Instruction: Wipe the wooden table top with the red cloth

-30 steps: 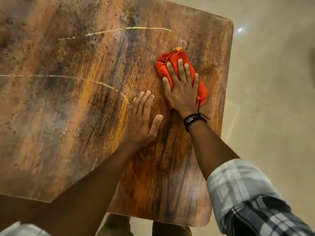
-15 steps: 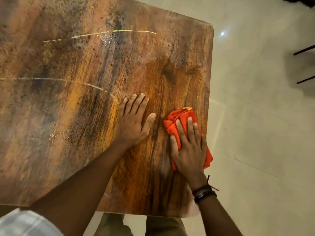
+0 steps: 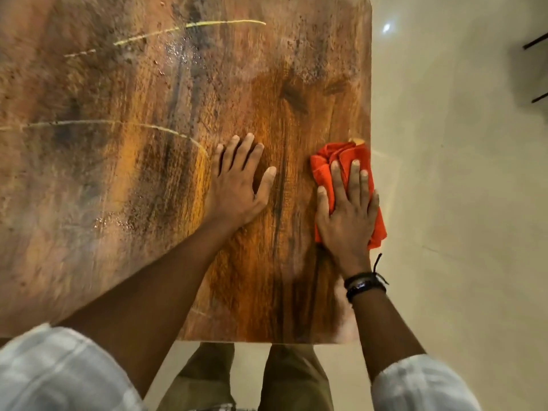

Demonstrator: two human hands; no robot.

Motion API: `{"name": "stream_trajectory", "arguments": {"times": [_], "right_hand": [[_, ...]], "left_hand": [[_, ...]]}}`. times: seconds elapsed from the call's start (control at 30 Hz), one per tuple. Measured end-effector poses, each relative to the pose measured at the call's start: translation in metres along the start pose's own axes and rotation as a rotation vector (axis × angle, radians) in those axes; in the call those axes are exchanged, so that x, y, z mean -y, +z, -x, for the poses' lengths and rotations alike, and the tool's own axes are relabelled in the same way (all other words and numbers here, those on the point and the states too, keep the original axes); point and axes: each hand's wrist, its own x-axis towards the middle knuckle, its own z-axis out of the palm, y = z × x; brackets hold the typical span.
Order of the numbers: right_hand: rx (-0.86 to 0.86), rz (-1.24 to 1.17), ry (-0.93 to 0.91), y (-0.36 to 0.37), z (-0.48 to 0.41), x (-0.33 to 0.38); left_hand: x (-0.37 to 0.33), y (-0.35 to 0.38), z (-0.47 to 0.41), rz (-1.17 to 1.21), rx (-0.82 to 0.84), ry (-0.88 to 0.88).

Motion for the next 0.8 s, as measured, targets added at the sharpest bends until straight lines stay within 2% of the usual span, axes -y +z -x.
{"name": "stream_trajectory", "arguments": {"times": [0.2,0.33,0.43,0.57,0.8], "right_hand": [[0.071,0.019,0.085,-0.005,0.157,-0.009],[0.106,0.047,0.094,-0.009,0.175,-0.014],[0.101,0.046,0.069,-0.009,0.146,-0.017],[0.07,0.007,0.017,-0.009,0.052,-0.014],[0.058,0.027,-0.069,0.001,-0.138,-0.002]], "left_hand": [[0.001,0.002,0.003,0.024,-0.006,0.02],[-0.001,0.002,0.004,0.013,-0.013,0.017],[0.0,-0.002,-0.01,-0.061,-0.065,0.039],[0.006,-0.018,-0.075,0.005,-0.176,-0.106],[0.026,-0.009,-0.139,-0.006,-0.079,-0.191]]}}
